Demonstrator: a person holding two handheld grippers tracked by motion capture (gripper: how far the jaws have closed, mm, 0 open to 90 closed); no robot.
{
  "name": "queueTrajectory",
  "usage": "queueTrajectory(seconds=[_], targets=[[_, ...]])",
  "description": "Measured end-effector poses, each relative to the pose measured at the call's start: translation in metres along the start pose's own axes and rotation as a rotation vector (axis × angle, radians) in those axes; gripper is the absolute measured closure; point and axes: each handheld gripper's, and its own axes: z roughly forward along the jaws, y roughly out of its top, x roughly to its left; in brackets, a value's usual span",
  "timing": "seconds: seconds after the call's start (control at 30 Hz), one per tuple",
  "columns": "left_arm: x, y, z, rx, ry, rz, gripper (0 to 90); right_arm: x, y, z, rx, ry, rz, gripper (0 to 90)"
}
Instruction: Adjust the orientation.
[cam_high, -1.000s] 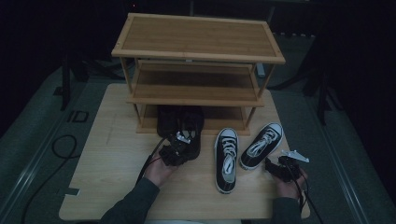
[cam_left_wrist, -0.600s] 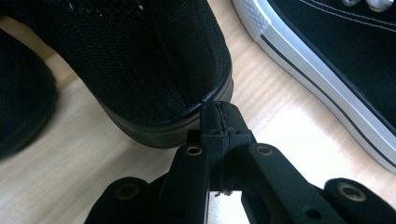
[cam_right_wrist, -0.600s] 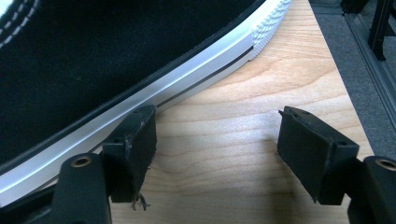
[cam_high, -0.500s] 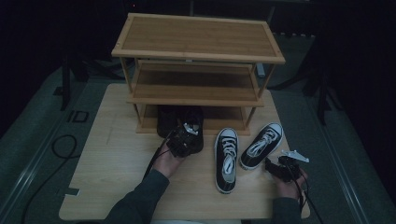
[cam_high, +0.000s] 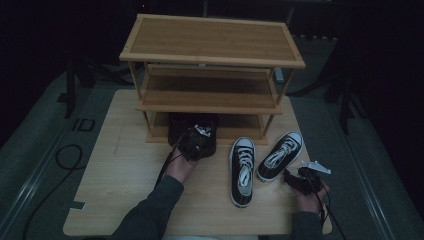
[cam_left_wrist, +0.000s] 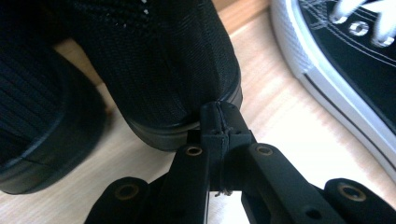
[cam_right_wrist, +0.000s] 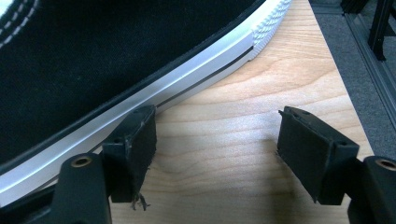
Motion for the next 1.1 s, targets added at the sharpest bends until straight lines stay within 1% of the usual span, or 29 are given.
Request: queueTrajectory(seconds=[0.03, 0.13, 0.27, 0.37, 0.43, 0.6, 0.7, 0.83, 0.87, 0.9, 0.93, 0.97, 1.03, 1.07, 1.1], targets=[[0.002, 0.001, 0.001, -0.001, -0.003, -0.010, 90.0, 0.000, 0.000, 0.000, 0.000, 0.000, 0.000, 28.0], [0.006, 0.004, 0.003, 0.003, 0.004, -0.021, 90.0, 0.000, 0.000, 0.000, 0.000, 0.000, 0.000, 28.0], [0.010, 0.008, 0.006, 0.003, 0.001, -0.035, 90.0, 0.000, 0.000, 0.000, 0.000, 0.000, 0.000, 28.0], [0.010, 0.010, 0.008, 0.005, 0.006, -0.035, 90.0, 0.000, 0.000, 0.000, 0.000, 0.000, 0.000, 28.0], [0.012, 0.014, 0.011, 0.003, 0.013, -0.042, 90.0, 0.000, 0.000, 0.000, 0.000, 0.000, 0.000, 28.0], [0.015, 0.017, 0.015, -0.004, 0.012, -0.059, 90.0, 0.000, 0.000, 0.000, 0.000, 0.000, 0.000, 28.0], [0.015, 0.019, 0.016, -0.005, 0.012, -0.055, 90.0, 0.000, 0.000, 0.000, 0.000, 0.000, 0.000, 28.0], [0.017, 0.019, 0.018, -0.015, 0.007, -0.063, 90.0, 0.000, 0.000, 0.000, 0.000, 0.000, 0.000, 28.0], [0.017, 0.018, 0.016, -0.019, -0.001, -0.055, 90.0, 0.000, 0.000, 0.000, 0.000, 0.000, 0.000, 28.0], [0.017, 0.018, 0.016, -0.019, -0.001, -0.055, 89.9, 0.000, 0.000, 0.000, 0.000, 0.000, 0.000, 28.0], [0.019, 0.015, 0.011, -0.028, -0.008, -0.049, 89.9, 0.000, 0.000, 0.000, 0.000, 0.000, 0.000, 28.0], [0.020, 0.012, 0.007, -0.034, -0.004, -0.045, 90.0, 0.000, 0.000, 0.000, 0.000, 0.001, 0.000, 28.0], [0.026, 0.006, -0.003, -0.048, 0.005, -0.049, 90.0, 0.000, 0.000, 0.000, 0.000, 0.001, 0.000, 28.0], [0.026, 0.006, -0.003, -0.048, 0.005, -0.049, 90.0, 0.000, 0.000, 0.000, 0.000, 0.001, 0.000, 28.0], [0.034, 0.000, -0.013, -0.061, 0.017, -0.062, 90.0, 0.000, 0.000, 0.000, 0.000, 0.001, 0.000, 28.0]])
